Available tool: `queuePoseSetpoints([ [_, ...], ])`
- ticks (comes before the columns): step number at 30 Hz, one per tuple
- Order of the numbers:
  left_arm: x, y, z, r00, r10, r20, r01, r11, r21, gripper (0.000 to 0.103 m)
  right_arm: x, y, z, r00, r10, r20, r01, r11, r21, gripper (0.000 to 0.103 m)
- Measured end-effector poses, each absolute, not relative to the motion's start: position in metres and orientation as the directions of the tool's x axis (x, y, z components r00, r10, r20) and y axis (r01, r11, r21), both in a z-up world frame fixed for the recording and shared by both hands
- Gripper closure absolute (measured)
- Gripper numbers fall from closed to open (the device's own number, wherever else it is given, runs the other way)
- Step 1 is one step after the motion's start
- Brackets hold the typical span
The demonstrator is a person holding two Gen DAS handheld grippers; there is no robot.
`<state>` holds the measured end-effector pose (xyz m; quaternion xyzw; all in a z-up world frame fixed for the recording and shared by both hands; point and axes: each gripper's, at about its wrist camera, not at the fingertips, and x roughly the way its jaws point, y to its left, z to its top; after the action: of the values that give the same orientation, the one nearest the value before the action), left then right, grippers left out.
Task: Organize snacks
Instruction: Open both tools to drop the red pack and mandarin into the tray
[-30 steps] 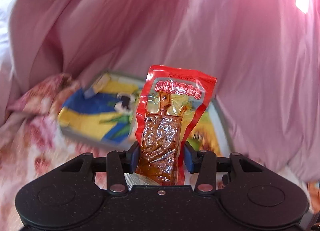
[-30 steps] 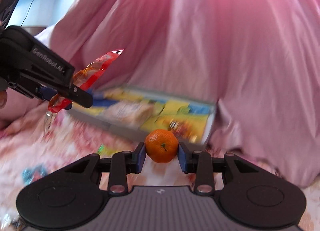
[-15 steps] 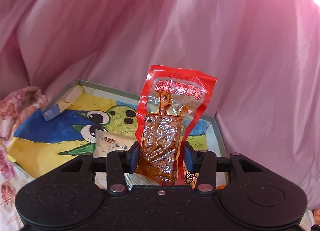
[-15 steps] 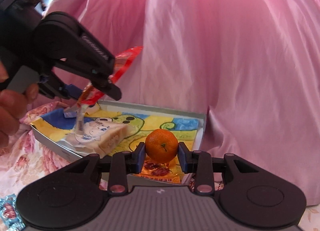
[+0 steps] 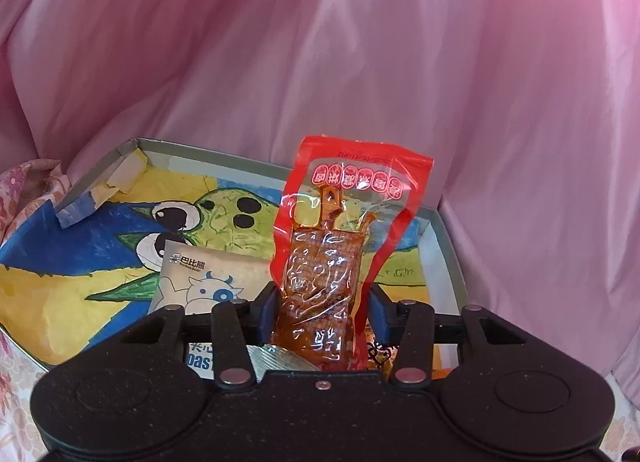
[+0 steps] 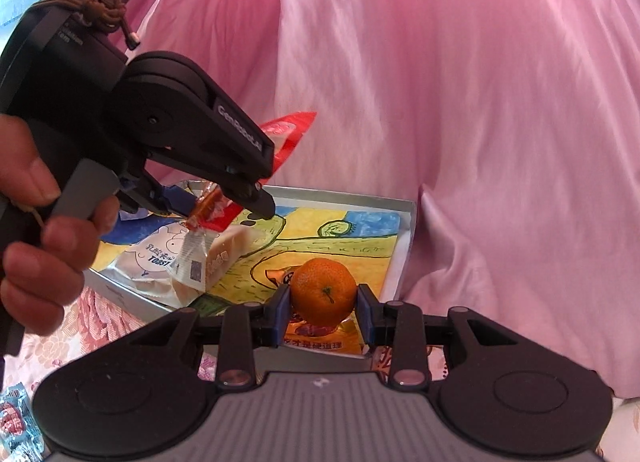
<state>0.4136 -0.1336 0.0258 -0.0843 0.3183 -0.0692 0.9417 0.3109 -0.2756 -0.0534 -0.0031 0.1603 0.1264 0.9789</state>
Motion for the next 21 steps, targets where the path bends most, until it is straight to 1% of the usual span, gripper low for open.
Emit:
queuePoseSetpoints([
  [1, 0.414, -0.134, 0.025, 0.784, -0.187, -0.593, 0.081, 0.976, -0.201, 0.048, 0.311, -0.275, -0.053, 0.916, 0.246, -0.315, -0.248, 0.968, 0.034, 0.064],
  [2, 0.415, -0.134, 0.023, 0.781, -0.189, -0.596, 0.082, 0.976, -0.201, 0.041, 0.311, -0.275, -0.053, 0.916, 0.245, -0.317, -0.247, 0.968, 0.034, 0.064],
  [3, 0.415, -0.134, 0.022, 0.780, -0.187, -0.597, 0.077, 0.976, -0.205, 0.039, 0.311, -0.274, -0.053, 0.917, 0.244, -0.316, -0.247, 0.968, 0.033, 0.063],
  [7, 0.413, -0.129, 0.021, 0.781, -0.194, -0.594, 0.066, 0.971, -0.231, 0.038, 0.309, -0.273, -0.052, 0.917, 0.248, -0.312, -0.251, 0.967, 0.030, 0.059],
  [9, 0.411, -0.128, 0.022, 0.780, -0.198, -0.594, 0.063, 0.969, -0.239, 0.035, 0.308, -0.272, -0.051, 0.918, 0.248, -0.309, -0.252, 0.967, 0.029, 0.054],
  [10, 0.409, -0.126, 0.022, 0.780, -0.198, -0.593, 0.063, 0.968, -0.241, 0.034, 0.308, -0.272, -0.051, 0.919, 0.247, -0.306, -0.251, 0.968, 0.028, 0.050],
  [12, 0.404, -0.124, 0.026, 0.792, -0.200, -0.577, 0.063, 0.967, -0.247, 0.026, 0.307, -0.272, -0.048, 0.923, 0.246, -0.296, -0.250, 0.968, 0.025, 0.044],
  [14, 0.398, -0.121, 0.030, 0.807, -0.197, -0.556, 0.062, 0.966, -0.251, 0.019, 0.304, -0.271, -0.044, 0.928, 0.242, -0.282, -0.246, 0.969, 0.021, 0.035],
  [15, 0.395, -0.121, 0.033, 0.811, -0.194, -0.552, 0.062, 0.966, -0.250, 0.019, 0.301, -0.272, -0.042, 0.931, 0.242, -0.275, -0.246, 0.969, 0.020, 0.033],
  [17, 0.389, -0.120, 0.039, 0.814, -0.195, -0.548, 0.065, 0.966, -0.248, 0.019, 0.296, -0.272, -0.036, 0.936, 0.238, -0.260, -0.243, 0.970, 0.015, 0.023],
  [19, 0.381, -0.119, 0.046, 0.821, -0.200, -0.534, 0.077, 0.967, -0.244, 0.019, 0.291, -0.273, -0.030, 0.941, 0.236, -0.243, -0.240, 0.971, 0.012, 0.017],
  [21, 0.369, -0.116, 0.053, 0.839, -0.200, -0.506, 0.089, 0.968, -0.235, 0.016, 0.283, -0.272, -0.023, 0.946, 0.235, -0.224, -0.240, 0.971, 0.007, 0.012],
])
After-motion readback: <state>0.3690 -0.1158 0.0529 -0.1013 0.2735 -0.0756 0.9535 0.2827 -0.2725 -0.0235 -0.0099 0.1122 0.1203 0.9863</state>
